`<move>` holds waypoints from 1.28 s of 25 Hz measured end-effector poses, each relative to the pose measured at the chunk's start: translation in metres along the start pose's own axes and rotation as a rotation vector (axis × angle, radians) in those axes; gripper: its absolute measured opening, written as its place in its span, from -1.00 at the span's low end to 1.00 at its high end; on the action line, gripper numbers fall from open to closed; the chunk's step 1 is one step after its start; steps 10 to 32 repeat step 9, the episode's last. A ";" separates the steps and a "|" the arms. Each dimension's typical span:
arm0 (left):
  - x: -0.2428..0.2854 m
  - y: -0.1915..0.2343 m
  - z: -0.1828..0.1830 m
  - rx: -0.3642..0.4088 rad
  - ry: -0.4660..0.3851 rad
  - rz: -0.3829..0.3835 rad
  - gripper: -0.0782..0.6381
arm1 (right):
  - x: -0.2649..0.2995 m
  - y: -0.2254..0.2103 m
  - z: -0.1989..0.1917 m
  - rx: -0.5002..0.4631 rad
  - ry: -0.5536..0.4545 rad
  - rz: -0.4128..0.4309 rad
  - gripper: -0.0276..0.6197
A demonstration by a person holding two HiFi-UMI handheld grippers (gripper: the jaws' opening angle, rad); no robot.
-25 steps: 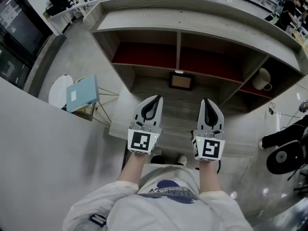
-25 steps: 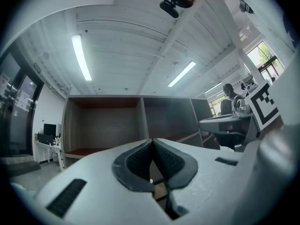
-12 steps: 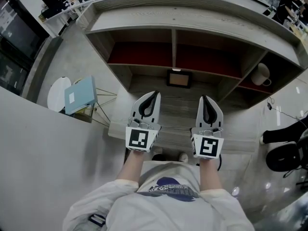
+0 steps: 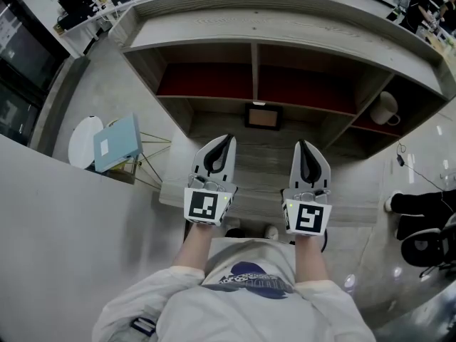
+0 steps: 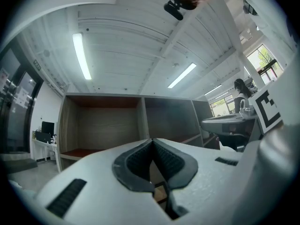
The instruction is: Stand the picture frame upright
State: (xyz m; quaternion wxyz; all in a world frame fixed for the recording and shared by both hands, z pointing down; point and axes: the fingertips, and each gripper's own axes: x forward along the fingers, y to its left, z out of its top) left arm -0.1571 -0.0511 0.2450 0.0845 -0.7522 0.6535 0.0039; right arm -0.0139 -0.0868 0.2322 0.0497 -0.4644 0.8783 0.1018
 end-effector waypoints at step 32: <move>-0.002 0.010 -0.009 -0.006 0.026 0.012 -0.76 | 0.003 0.002 -0.001 -0.033 0.017 0.006 -0.92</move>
